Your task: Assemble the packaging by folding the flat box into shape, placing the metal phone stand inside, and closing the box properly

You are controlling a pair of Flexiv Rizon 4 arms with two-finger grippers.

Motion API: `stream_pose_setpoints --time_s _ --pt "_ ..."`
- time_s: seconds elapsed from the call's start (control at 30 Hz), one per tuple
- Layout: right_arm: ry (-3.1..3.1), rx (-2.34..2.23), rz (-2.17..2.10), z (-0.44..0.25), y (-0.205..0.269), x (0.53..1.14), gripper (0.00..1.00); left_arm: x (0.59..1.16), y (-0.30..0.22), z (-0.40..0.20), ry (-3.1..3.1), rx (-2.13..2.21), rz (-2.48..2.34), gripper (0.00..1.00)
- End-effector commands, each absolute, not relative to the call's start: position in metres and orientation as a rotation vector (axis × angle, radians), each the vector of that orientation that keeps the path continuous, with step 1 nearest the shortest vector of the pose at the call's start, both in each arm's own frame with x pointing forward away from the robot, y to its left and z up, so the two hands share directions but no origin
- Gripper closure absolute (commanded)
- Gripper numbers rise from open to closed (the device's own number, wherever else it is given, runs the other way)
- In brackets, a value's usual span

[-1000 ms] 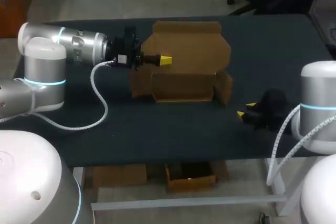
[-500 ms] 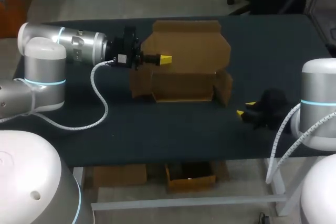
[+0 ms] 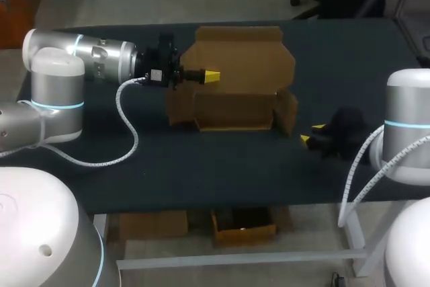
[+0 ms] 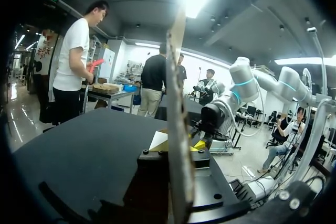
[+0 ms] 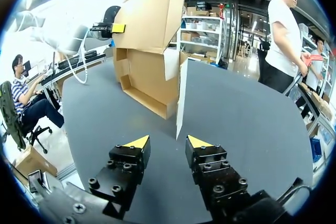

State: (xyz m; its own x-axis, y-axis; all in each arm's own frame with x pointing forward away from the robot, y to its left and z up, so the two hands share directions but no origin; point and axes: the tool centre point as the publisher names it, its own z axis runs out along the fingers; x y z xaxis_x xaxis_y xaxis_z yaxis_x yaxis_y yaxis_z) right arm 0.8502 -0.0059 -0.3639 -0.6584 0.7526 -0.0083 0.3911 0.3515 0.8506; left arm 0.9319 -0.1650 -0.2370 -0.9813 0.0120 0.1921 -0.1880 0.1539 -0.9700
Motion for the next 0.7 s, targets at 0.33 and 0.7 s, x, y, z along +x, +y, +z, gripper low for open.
stream_pose_setpoints --time_s 0.33,0.7 --pt "2.201 1.003 1.263 -0.372 0.012 0.883 0.58 0.931 -0.164 -0.241 -2.265 0.175 1.940 1.00" --pt "2.191 1.019 1.264 -0.374 0.025 0.902 0.60 0.931 -0.164 -0.241 -2.265 0.175 1.940 1.00"
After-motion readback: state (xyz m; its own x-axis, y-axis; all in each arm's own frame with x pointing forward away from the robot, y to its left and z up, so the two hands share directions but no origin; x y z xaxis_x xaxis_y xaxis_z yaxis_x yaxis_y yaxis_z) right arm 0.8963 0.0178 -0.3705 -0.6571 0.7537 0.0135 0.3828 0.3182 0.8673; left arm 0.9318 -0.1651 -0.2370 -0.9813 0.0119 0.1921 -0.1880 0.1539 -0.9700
